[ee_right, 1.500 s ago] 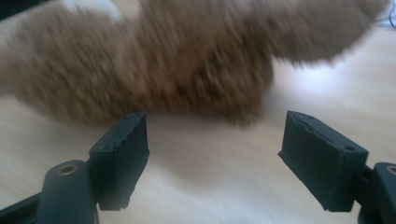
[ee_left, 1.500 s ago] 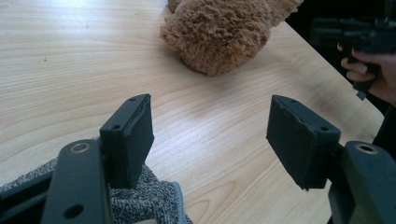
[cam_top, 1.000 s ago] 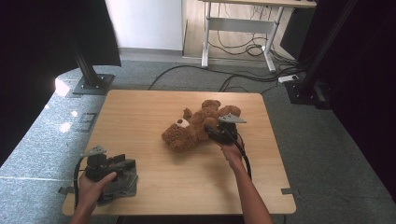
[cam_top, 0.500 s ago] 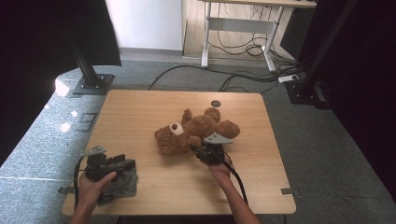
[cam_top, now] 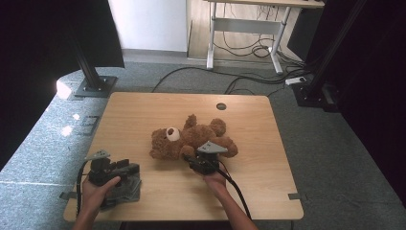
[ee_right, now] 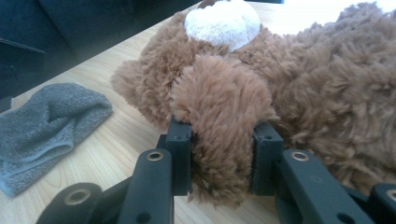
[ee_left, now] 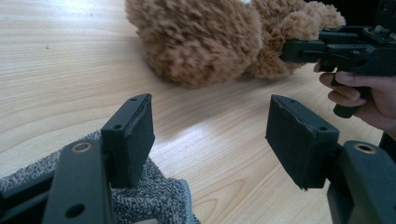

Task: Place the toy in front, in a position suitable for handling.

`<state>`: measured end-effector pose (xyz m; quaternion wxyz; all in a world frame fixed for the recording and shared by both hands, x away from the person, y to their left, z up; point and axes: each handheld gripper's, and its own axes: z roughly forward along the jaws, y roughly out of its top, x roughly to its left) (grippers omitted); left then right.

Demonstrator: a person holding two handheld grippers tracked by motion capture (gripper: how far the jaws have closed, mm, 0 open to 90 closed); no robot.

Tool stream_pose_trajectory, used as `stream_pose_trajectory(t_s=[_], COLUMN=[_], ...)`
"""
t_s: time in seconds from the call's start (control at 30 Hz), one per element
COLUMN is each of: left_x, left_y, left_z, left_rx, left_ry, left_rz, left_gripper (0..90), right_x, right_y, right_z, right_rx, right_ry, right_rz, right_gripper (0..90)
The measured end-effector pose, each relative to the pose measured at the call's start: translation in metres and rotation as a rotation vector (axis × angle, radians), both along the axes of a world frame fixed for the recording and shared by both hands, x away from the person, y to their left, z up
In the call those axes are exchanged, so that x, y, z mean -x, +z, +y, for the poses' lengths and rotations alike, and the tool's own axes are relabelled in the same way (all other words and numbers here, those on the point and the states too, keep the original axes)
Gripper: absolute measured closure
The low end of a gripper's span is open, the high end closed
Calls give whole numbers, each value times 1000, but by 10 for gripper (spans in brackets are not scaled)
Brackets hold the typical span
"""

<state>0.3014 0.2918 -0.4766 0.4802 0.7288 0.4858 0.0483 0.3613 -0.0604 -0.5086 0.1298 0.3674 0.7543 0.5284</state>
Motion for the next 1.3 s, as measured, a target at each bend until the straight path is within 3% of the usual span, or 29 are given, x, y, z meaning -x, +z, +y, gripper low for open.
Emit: stream_pose_trajectory(t_s=[0.07, 0.13, 0.17, 0.2, 0.23, 0.27, 0.4, 0.43, 0.47, 0.53, 0.57, 0.6, 0.8, 0.9, 0.93, 0.97, 1.03, 1.07, 1.17, 1.3], left_x=[0, 0, 0, 0, 0, 0, 0, 0, 0, -1, -1, -1, 0, -1, -1, -1, -1, -1, 0, 0], left_y=[0, 0, 0, 0, 0, 0, -1, -1, -1, -1, -1, -1, -1, -1, -1, -1, -1, -1, -1, -1], left_z=[1, 2, 3, 3, 4, 4, 3, 2, 2, 1, 1, 2, 5, 6, 7, 7, 8, 9, 10, 12], left_rx=[2, 4, 6, 6, 6, 6, 3, 0, 0, -1, -1, -2, 1, 2, 3, 3, 4, 4, 6, 7], left_ry=[2, 5, 6, 8, 8, 9, 9, 8, 8, 7, 7, 7, 15, 20, 20, 21, 22, 24, 28, 34], left_rz=[-1, 0, -1, -1, 1, 1, 4, 5, 5, 6, 7, 7, 7, 7, 7, 6, 8, 8, 7, 8], left_gripper=[318, 318, 318, 318, 318, 318, 318, 318, 318, 317, 318, 318, 318, 317, 317, 317, 317, 317, 317, 317], right_x=[0, 0, 2, 2, 5, 5, 9, 9, 7, 5, -2, -2, -25, -34, -37, -39, -38, -35, -31, -17], right_y=[0, 3, 7, 7, 13, 13, 25, 28, 32, 33, 33, 33, 24, 16, 13, 10, 7, 6, 4, -1], right_z=[1, -3, -13, -13, -26, -26, -56, -63, -77, -83, -96, -96, -114, -117, -117, -118, -117, -117, -118, -120], right_rx=[15, 32, 33, 33, 20, 20, -3, -5, -2, -1, 9, 9, 21, 31, 19, 0, -27, -19, -27, -25], right_ry=[1, 4, -2, -2, -13, -13, -73, -93, -148, -171, -225, -225, -318, -322, -315, -302, -277, -268, -272, -270], right_rz=[-15, -16, -12, -12, -14, -14, -59, -67, -85, -91, -101, -101, -58, -9, 18, 31, 24, 20, 37, 26], right_gripper=[609, 496, 413, 413, 339, 339, 296, 293, 284, 282, 280, 280, 265, 254, 261, 325, 439, 538, 574, 591])
